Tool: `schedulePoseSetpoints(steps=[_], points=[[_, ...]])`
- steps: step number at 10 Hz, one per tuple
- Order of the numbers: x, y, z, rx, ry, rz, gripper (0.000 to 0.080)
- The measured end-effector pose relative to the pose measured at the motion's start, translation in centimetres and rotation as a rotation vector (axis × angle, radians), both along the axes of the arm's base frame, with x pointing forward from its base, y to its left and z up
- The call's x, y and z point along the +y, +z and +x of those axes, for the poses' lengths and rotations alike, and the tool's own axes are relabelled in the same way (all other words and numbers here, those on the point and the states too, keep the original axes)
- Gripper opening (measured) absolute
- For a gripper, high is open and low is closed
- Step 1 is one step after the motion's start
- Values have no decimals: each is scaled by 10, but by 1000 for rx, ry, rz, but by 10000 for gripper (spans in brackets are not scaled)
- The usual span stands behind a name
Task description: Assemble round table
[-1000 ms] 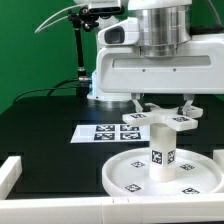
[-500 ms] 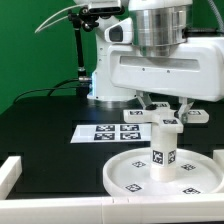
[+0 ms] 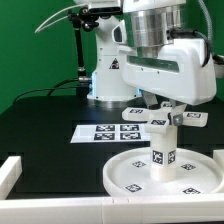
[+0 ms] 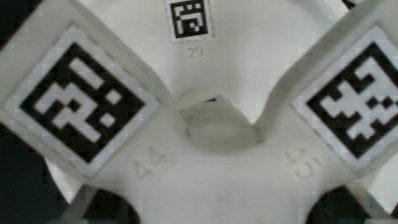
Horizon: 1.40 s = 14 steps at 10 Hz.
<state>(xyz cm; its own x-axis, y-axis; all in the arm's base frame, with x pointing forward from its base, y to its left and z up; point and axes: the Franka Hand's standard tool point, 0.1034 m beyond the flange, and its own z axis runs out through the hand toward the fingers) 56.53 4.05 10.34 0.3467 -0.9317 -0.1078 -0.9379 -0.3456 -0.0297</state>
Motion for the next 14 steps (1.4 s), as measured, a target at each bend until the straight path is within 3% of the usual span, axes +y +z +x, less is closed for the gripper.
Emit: schedulePoseSetpoints(steps=[4, 8, 9, 10, 14], points=[[-1, 0, 0, 21, -413, 22, 450], [-1, 0, 1, 41, -577, 36, 450], [0, -1, 0, 41, -568, 38, 510], [0, 2, 0, 40, -530, 40, 622], [6, 37, 5, 6, -459, 82, 648]])
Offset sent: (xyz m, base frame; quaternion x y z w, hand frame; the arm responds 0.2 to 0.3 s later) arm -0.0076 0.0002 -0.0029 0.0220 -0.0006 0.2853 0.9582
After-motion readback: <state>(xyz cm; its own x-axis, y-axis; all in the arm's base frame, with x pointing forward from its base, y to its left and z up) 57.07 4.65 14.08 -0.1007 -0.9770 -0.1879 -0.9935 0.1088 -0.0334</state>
